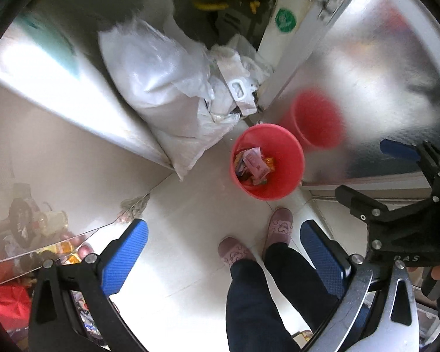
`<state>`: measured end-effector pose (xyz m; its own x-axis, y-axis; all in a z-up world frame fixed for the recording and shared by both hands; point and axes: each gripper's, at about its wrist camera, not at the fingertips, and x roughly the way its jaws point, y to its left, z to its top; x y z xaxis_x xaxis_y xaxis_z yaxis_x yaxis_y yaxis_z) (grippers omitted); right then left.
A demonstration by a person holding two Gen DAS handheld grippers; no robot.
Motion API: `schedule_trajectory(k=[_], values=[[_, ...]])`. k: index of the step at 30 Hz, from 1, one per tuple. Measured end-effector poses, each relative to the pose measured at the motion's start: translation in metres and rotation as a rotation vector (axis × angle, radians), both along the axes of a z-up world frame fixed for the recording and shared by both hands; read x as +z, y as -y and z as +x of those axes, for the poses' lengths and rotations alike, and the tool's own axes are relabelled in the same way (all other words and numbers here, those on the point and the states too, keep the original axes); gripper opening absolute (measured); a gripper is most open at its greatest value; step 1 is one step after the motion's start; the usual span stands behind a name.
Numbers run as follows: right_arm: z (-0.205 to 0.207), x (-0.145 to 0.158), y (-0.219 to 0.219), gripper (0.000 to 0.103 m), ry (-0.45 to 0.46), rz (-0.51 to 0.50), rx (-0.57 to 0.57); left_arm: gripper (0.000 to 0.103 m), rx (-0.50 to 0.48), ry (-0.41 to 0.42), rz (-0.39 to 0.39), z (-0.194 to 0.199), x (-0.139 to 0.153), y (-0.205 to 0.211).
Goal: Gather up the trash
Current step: 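Raise both tools back up over the counter toward the juice bottle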
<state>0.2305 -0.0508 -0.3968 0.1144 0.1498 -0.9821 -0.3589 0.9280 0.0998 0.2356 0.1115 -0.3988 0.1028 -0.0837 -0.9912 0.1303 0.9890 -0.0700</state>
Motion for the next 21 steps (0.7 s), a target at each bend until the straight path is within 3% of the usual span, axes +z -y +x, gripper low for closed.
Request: schedule_trajectory(k=[9,12,17,21], values=[[-0.016,0.152,-0.002,0.102,0.054,0.008,-0.089,0.103,-0.010,0.157,-0.014,-0.020,0.150,-0.007],[-0.018,0.200,-0.002,0.102,0.123,0.021,-0.096,0.103,-0.014,0.224,-0.036,-0.022,0.196,-0.009],[-0.021,0.262,0.007,0.102,0.223,0.034,-0.121,0.103,-0.064,0.307,-0.060,-0.019,0.258,-0.005],[-0.024,0.295,0.017,0.102,0.255,0.063,-0.172,0.103,-0.129,0.399,-0.063,-0.017,0.297,0.007]])
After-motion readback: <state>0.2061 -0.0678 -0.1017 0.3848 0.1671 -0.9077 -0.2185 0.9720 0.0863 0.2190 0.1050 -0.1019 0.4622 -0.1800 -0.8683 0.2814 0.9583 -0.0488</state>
